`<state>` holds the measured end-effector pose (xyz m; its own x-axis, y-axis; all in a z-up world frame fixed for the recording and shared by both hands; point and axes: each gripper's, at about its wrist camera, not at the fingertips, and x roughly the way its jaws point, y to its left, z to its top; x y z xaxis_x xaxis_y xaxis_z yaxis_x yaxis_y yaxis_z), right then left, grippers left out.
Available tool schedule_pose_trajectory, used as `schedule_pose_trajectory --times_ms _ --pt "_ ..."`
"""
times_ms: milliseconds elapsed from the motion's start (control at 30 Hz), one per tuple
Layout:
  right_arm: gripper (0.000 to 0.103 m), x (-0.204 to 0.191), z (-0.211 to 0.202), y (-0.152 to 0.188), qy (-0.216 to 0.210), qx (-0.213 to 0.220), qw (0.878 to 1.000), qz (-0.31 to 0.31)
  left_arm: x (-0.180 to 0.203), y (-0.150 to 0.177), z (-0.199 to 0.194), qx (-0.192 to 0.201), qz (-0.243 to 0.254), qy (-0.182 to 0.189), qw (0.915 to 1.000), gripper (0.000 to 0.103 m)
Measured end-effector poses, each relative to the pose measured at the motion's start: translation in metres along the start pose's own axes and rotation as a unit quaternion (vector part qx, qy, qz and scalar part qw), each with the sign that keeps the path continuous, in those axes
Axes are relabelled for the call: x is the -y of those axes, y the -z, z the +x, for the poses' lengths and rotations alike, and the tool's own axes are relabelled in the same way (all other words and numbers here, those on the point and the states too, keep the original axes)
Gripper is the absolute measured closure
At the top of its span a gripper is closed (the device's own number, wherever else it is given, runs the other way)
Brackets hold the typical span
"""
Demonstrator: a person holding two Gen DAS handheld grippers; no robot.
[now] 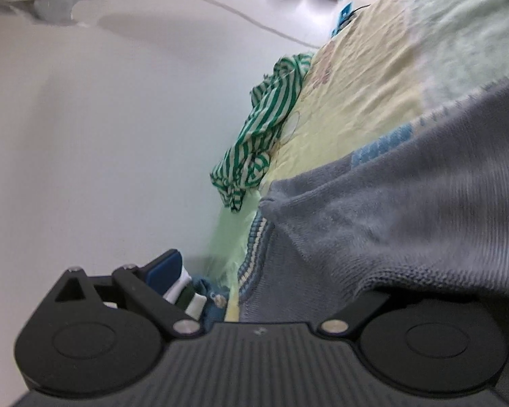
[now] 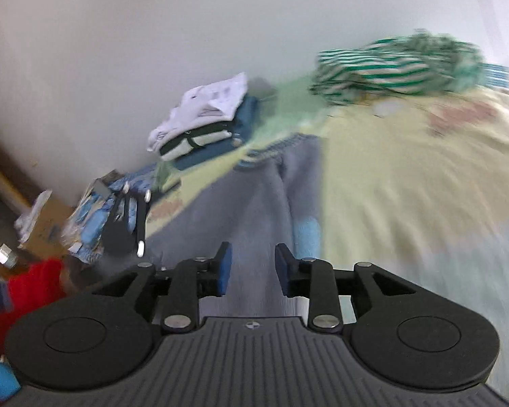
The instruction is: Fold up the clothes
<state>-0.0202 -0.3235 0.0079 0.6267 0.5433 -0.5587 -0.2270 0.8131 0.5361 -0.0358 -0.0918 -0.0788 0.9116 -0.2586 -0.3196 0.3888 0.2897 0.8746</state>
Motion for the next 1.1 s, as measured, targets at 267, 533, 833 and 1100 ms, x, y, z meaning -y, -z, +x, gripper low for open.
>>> schedule_pose_trajectory --times_ms 267,533,833,1100 --pt "0.064 0.024 0.124 -0.073 -0.049 -0.057 0.995 -0.058 0.016 -0.019 0.008 -0.075 0.011 -0.037 0.9965 0.001" --pt "0.098 0.019 0.174 -0.082 -0.046 -0.097 0.986 -0.131 0.020 -0.032 0.012 -0.124 0.015 -0.066 0.9900 0.001" --pt "0.082 0.038 0.151 -0.094 -0.101 -0.087 0.983 -0.129 0.019 -0.036 0.014 -0.141 0.020 -0.068 0.9875 0.001" --pt "0.069 0.042 0.172 -0.081 -0.104 -0.093 0.982 -0.131 0.019 -0.035 0.019 -0.146 0.016 -0.054 0.9876 0.001"
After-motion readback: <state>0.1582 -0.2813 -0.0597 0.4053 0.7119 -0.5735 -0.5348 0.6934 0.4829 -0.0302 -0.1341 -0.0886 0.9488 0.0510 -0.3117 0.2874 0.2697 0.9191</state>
